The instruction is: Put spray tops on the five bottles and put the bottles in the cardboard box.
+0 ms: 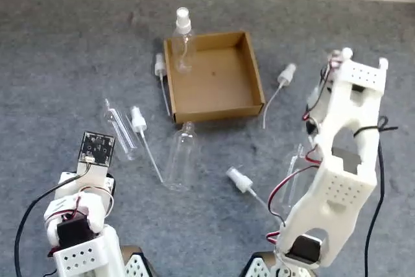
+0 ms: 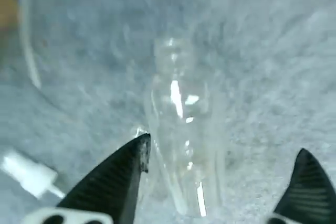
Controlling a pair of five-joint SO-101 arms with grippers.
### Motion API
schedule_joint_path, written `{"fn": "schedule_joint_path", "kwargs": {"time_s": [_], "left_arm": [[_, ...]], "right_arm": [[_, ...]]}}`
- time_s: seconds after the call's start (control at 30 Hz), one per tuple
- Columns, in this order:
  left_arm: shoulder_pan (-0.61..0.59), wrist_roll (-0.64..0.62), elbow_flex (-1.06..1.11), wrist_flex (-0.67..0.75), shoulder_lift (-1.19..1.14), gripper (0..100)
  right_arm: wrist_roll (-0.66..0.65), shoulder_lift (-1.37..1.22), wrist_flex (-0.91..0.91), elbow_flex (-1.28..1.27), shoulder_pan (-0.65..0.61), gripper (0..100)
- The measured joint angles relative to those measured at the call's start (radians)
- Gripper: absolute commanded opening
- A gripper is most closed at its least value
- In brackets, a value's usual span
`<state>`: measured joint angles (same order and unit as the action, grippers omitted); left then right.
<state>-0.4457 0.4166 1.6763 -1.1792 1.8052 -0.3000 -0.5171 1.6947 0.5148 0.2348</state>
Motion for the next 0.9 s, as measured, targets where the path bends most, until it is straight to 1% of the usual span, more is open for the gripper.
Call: {"fn": "schedule_joint_path", "kwargs": {"time_s": [0.13, 0.2, 0.27, 0.4, 0.57, 0.77, 0.9], "left_arm": [[0.000, 0.000, 0.000, 0.000, 0.000, 16], [0.000, 0.000, 0.000, 0.000, 0.000, 16], [0.000, 0.000, 0.000, 0.000, 0.000, 16], [0.000, 0.000, 0.000, 0.000, 0.000, 16], [0.000, 0.000, 0.000, 0.000, 0.000, 16], [0.000, 0.000, 0.000, 0.000, 0.000, 16], [0.000, 0.000, 0.000, 0.000, 0.000, 16]], "right_arm": [[0.097, 0.000, 0.005, 0.270, -0.075, 34.9], [0.143, 0.000, -0.029, 0.399, -0.124, 33.7], [0.195, -0.017, -0.080, 0.456, -0.170, 31.1], [0.292, -0.109, -0.176, 0.471, -0.201, 29.2], [0.362, -0.226, -0.292, 0.471, -0.199, 29.2], [0.379, -0.361, -0.457, 0.471, -0.199, 29.2], [0.379, -0.439, -0.511, 0.471, -0.199, 28.9]]}}
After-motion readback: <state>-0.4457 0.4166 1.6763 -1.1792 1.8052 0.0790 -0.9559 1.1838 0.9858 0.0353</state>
